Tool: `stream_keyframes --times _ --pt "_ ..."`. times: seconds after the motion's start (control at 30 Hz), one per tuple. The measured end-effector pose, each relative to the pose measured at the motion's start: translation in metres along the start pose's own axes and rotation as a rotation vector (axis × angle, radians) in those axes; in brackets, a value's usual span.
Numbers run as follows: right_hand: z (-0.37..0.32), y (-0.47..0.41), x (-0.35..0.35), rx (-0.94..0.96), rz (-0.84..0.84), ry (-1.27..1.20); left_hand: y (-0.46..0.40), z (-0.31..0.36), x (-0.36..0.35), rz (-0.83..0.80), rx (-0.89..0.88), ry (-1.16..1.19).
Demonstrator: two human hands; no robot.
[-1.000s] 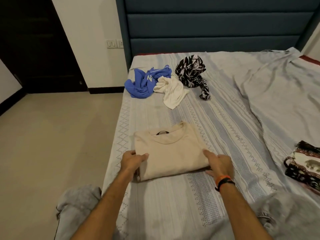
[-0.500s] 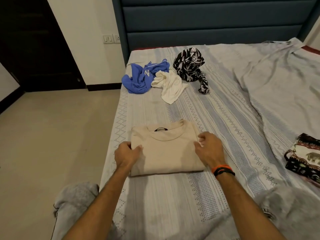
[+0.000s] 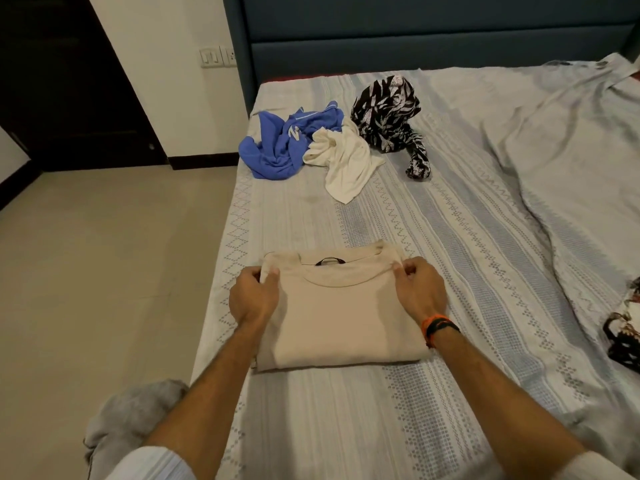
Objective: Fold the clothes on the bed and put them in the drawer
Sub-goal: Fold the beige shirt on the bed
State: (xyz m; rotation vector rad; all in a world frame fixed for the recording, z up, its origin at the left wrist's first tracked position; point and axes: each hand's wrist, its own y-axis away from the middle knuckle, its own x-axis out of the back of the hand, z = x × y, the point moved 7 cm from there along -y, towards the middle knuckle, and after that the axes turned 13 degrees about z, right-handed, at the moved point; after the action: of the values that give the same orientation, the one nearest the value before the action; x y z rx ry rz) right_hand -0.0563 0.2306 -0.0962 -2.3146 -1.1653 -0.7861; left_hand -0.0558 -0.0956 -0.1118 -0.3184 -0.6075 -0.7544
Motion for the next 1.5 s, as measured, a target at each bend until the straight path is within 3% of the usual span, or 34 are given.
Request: stream_keyframes --times 0.1,0.2,0.4,0.53,0.67,0.93,1.17,1.33,1.5 --pt "0.009 -0.002 -0.004 0.016 -0.019 -0.003 0.004 -0.003 -0.002 0.065 -0.057 -0.042" --pt "0.007 -0.001 -0.002 0.026 0.018 0.184 0.004 -0.003 -0.001 0.045 -0.069 -0.052" --pt "0.014 0.003 -0.018 -0.048 -0.118 0.304 0.003 -0.023 -0.001 0.010 -0.134 -0.215" --pt "0.002 0.014 -0.021 0.209 0.095 0.368 0.018 -0.021 0.000 0.150 -0.218 -0.270" --pt "0.001 0.021 -0.022 0.259 0.228 0.223 0.024 -0.016 0.001 0.214 -0.305 -0.210" --pt "0.015 0.014 -0.030 0.170 0.209 0.284 0.027 -0.016 -0.001 0.231 -0.348 -0.204" --pt "0.016 0.017 -0.028 0.200 0.244 0.215 0.027 -0.021 -0.006 0.266 -0.375 -0.214" --pt "0.020 0.015 -0.033 0.174 0.174 0.252 0.027 -0.020 -0.007 0.223 -0.343 -0.239" --pt "0.015 0.016 -0.026 0.052 -0.134 0.183 0.021 -0.020 -0.002 0.005 -0.193 -0.206"
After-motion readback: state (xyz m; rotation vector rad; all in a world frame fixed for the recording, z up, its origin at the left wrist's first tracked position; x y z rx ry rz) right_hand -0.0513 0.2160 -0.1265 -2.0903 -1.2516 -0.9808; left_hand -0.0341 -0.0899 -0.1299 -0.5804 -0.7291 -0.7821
